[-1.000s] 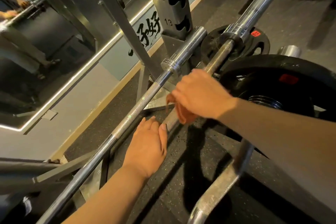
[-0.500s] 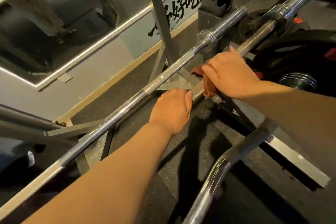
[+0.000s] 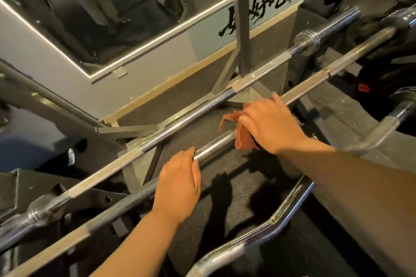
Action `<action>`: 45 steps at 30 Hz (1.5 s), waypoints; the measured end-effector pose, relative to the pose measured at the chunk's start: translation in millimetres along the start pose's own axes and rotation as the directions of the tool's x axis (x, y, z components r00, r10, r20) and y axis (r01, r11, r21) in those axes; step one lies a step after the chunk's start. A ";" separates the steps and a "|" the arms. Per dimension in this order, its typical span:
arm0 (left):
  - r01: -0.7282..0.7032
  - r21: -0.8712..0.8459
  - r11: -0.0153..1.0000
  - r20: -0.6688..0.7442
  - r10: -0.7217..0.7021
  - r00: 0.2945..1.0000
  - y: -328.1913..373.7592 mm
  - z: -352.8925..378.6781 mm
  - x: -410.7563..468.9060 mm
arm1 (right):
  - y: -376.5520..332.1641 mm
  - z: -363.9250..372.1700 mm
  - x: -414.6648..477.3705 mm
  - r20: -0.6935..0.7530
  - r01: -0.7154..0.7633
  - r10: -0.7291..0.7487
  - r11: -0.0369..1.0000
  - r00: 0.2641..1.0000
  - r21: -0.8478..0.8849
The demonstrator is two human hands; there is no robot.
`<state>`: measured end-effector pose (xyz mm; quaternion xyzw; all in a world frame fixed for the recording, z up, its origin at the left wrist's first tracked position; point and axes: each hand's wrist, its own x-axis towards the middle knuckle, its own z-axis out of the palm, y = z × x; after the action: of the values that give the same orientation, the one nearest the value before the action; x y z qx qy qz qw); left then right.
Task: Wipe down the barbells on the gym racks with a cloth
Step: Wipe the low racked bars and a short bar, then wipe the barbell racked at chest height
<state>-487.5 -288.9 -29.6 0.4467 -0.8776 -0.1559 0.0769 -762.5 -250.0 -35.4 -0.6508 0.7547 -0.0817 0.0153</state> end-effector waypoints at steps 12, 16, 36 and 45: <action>0.416 -0.357 0.836 0.073 -0.419 0.905 -31.8 -28.1 -63.6 | -225.2 23.9 -26.4 -0.008 -0.084 0.107 0.824 0.994 0.560; 0.497 -0.742 0.450 0.222 -0.535 0.815 -18.0 -69.8 -72.4 | -251.5 -31.5 -45.5 0.394 -0.398 0.060 0.166 0.917 0.902; -0.053 -0.800 0.598 -0.331 -0.365 0.870 79.9 -343.6 -126.5 | -199.6 -352.0 -78.4 -0.095 0.005 0.197 0.418 0.976 0.909; -0.185 -0.665 0.724 -0.268 -0.001 0.963 148.8 -425.6 -162.5 | -248.8 -472.7 -98.1 -0.189 0.249 -0.176 0.443 0.966 0.861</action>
<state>-388.1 -162.6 421.9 0.3582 -0.7626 -0.4066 0.3535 -565.0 -139.3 458.2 -0.6362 0.5177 -0.4811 0.3095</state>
